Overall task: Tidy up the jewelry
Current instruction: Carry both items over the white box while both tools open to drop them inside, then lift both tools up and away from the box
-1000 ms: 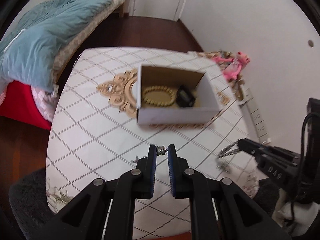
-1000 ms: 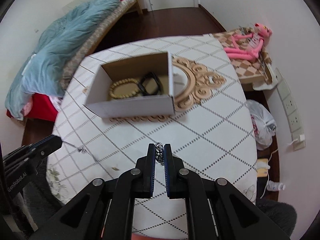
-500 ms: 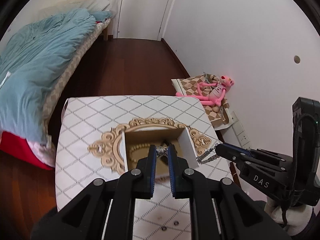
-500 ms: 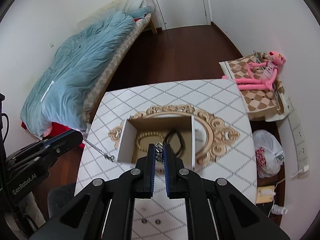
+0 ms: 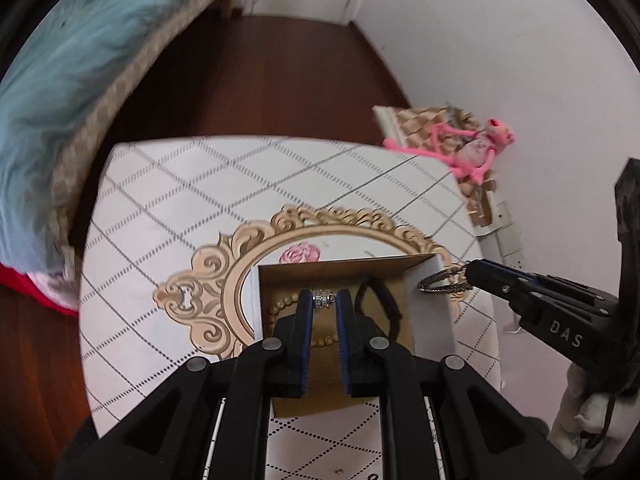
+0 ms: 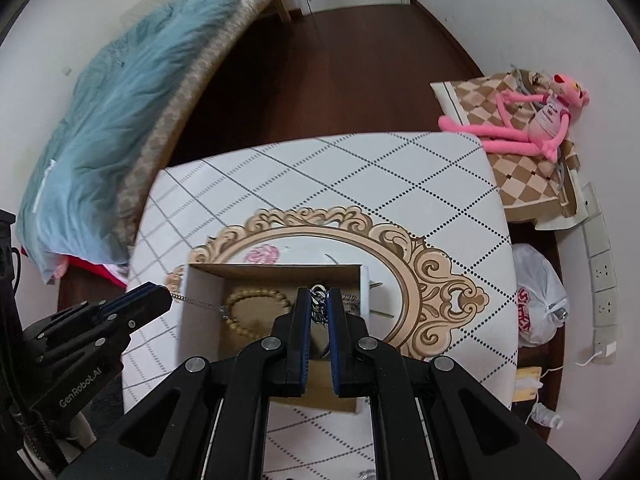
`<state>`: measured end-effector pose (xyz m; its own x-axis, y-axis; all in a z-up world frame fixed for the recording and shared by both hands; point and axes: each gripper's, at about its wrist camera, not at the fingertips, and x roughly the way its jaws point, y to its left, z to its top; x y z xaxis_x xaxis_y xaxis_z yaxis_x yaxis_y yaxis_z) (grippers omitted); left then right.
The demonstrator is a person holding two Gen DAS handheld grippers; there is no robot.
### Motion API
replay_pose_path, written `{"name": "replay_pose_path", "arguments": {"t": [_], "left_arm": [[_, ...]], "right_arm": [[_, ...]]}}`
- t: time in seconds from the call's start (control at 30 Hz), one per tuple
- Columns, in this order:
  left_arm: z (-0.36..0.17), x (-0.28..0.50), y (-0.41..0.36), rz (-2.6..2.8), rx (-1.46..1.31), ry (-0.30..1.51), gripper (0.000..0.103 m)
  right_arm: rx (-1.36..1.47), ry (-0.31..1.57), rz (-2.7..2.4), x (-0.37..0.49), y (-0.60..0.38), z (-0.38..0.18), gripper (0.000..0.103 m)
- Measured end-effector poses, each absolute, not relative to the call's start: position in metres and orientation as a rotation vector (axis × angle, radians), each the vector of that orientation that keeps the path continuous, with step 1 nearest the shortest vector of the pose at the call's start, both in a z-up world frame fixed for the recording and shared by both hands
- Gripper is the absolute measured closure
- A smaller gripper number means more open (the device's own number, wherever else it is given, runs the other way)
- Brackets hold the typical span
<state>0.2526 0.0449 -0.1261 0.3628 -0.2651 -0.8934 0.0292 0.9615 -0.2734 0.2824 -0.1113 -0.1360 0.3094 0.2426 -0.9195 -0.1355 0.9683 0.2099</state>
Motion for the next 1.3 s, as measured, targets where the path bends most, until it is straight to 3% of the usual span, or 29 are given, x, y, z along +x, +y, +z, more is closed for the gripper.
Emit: {"name": "replay_pose_path", "arguments": {"t": [0.1,0.13,0.2,0.23,0.27,0.4,0.53,0.63,0.7,0.77,1.3], "left_arm": [[-0.137,0.261,0.043,-0.121,-0.178,1.232,0.088],[-0.139,0.263,0.042,-0.095,-0.156,1.241,0.082],[-0.14,0.265,0.043,-0.061,-0.128,1.234,0.05],[-0.139,0.265,0.044,-0.05,-0.127,1.223,0.024],[-0.137,0.264,0.046,-0.038,-0.125,1.204,0.016],[-0.134,0.262,0.051,0.001,-0.099,1.183,0.016],[-0.136,0.256,0.053,0.034,-0.08,1.177,0.006],[-0.137,0.247,0.054,0.064,-0.069,1.161,0.002],[-0.139,0.239,0.055,0.09,-0.054,1.162,0.002],[-0.143,0.232,0.054,0.094,-0.048,1.166,0.002],[-0.131,0.176,0.046,0.127,-0.004,1.121,0.002]], "right_arm": [[0.082,1.253,0.232,0.294,-0.112,-0.148,0.095],[0.076,1.26,0.225,0.295,-0.113,-0.151,0.095],[0.069,1.269,0.223,0.298,-0.113,-0.156,0.095],[0.047,1.282,0.216,0.3,-0.111,-0.159,0.095],[0.043,1.292,0.214,0.3,-0.111,-0.16,0.094],[0.061,1.331,0.212,0.3,-0.115,-0.168,0.093],[0.058,1.329,0.215,0.289,-0.117,-0.165,0.059],[0.021,1.316,0.206,0.277,-0.117,-0.162,0.047],[-0.019,1.302,0.184,0.267,-0.116,-0.16,0.031],[-0.066,1.28,0.158,0.255,-0.114,-0.16,0.006],[-0.073,1.208,0.073,0.195,-0.11,-0.164,0.005]]}}
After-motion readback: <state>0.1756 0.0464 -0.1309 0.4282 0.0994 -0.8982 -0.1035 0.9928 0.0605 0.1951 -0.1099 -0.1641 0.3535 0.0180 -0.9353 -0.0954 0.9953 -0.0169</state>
